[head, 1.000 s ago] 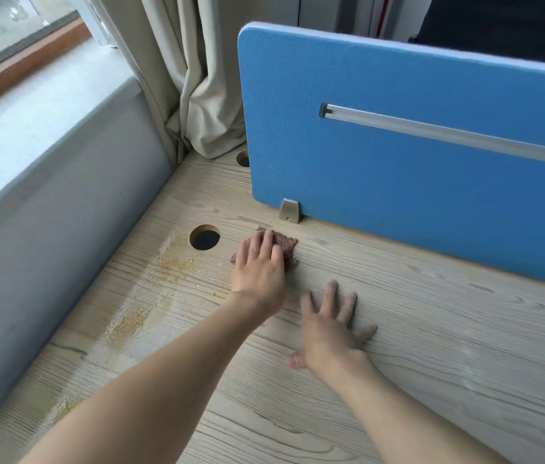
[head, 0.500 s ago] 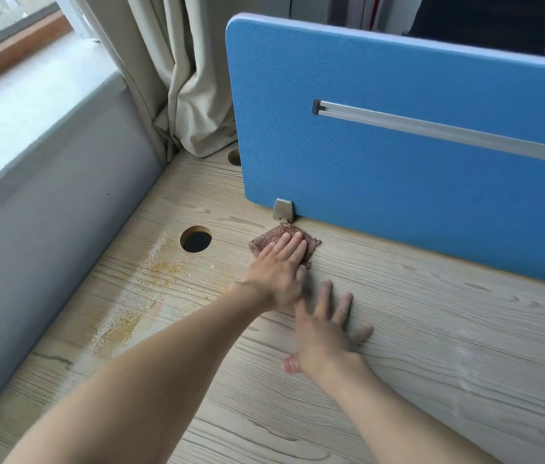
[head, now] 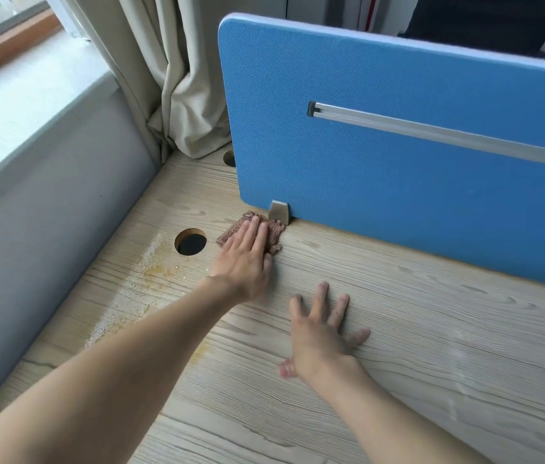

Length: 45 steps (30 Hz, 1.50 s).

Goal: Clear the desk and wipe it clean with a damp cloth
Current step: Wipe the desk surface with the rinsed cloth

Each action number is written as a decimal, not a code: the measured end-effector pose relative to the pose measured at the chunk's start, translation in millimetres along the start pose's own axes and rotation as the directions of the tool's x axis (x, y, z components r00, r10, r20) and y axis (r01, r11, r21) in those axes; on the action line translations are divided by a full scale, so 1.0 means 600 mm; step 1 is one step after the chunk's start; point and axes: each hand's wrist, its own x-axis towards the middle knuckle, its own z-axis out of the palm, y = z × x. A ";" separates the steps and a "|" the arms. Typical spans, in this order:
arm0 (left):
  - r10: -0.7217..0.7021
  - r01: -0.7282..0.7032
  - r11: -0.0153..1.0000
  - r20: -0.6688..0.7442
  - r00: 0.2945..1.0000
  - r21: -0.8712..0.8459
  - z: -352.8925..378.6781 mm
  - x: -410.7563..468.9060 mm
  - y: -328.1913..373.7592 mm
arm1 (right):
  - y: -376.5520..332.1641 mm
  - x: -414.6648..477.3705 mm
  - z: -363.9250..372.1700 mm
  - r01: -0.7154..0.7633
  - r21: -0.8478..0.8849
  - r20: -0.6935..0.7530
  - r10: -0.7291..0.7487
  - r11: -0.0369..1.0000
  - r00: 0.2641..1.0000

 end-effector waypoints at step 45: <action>-0.104 0.104 0.995 0.034 0.994 -0.009 0.023 -0.094 -0.021 | 0.002 0.006 -0.003 0.008 -0.008 0.019 -0.008 1.000 1.000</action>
